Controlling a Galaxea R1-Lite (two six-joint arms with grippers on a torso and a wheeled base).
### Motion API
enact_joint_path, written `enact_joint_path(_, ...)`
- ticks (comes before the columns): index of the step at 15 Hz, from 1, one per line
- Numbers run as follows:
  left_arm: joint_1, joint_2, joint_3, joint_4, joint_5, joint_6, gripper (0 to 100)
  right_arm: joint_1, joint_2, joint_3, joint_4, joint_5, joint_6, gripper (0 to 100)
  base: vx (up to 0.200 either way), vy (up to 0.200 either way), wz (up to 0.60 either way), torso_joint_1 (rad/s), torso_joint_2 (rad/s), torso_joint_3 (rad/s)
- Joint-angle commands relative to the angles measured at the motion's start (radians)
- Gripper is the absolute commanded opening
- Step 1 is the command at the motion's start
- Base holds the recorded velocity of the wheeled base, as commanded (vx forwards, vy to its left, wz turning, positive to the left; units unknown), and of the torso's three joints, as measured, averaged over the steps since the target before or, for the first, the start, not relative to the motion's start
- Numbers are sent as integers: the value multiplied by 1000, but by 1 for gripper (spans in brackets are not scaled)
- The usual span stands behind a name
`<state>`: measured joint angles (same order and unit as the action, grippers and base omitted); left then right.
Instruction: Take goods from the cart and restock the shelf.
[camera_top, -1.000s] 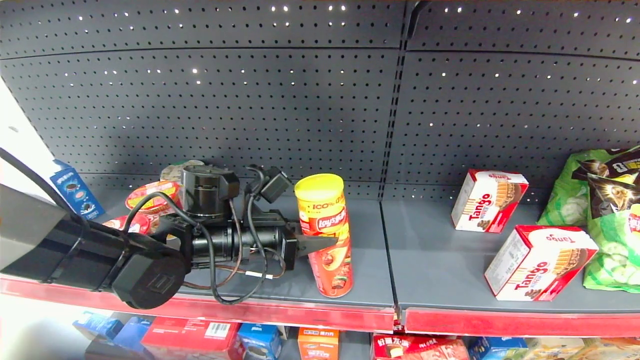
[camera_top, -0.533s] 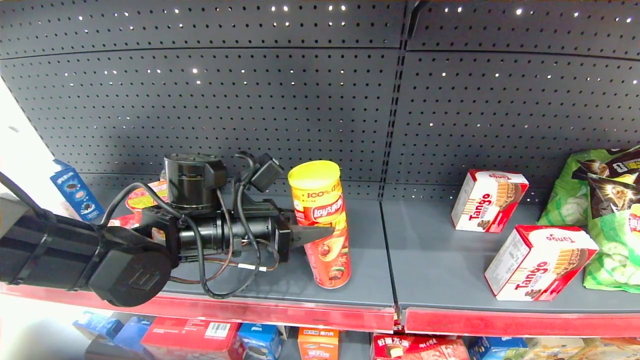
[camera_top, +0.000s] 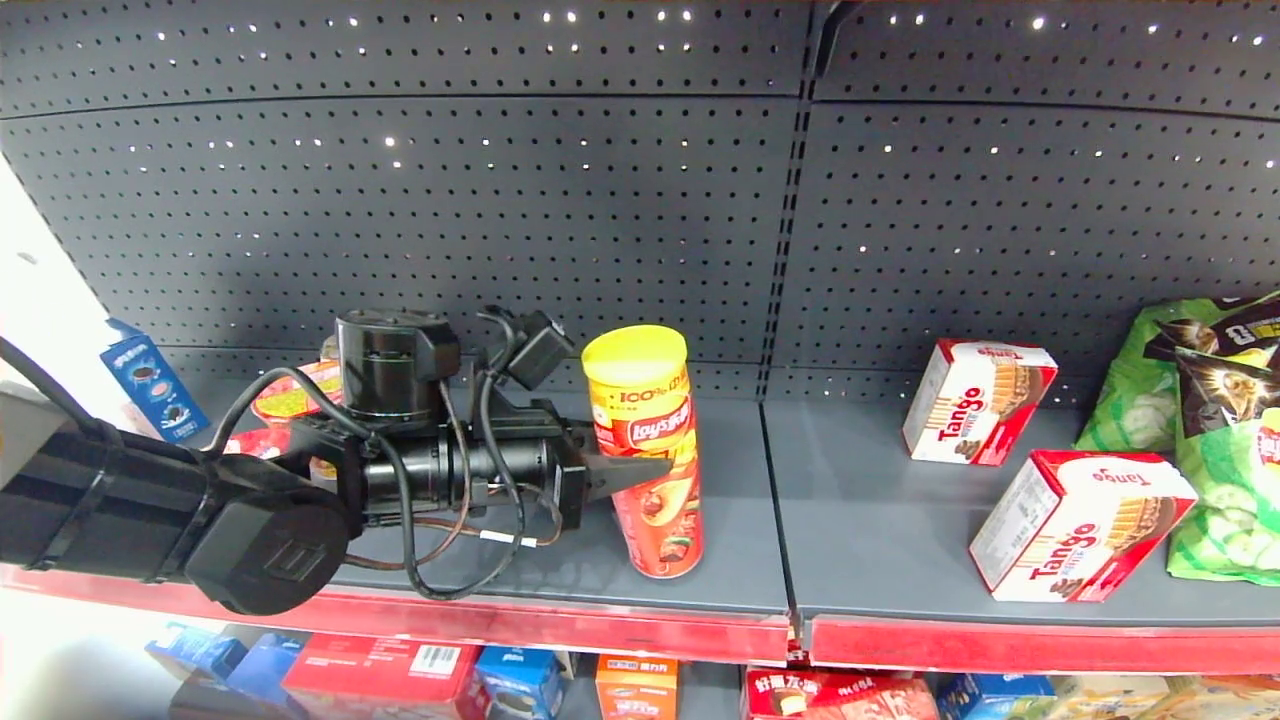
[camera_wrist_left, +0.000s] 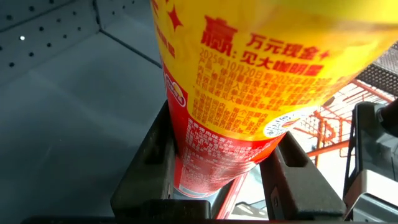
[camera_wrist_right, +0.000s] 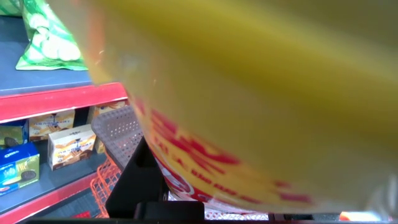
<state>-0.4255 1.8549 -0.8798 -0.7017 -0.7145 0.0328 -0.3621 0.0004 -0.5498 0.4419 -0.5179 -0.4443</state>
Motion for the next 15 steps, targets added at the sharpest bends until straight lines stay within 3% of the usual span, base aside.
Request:
enact_joint_path(1,-9,9,5,-1,1,-1,0,0,0,1,0,-1,-1,0,0,0,0,0,0,0)
enact_joint_path(14,-7,15,18,-1,1,1,0,0,0,2,0,-2,-1,0,0,0,0,0,0,0)
enact_joint_path(15,-7,15,19,-1,1,1,100,0,0,2,0,-2,-1,0,0,0,0,0,0,0)
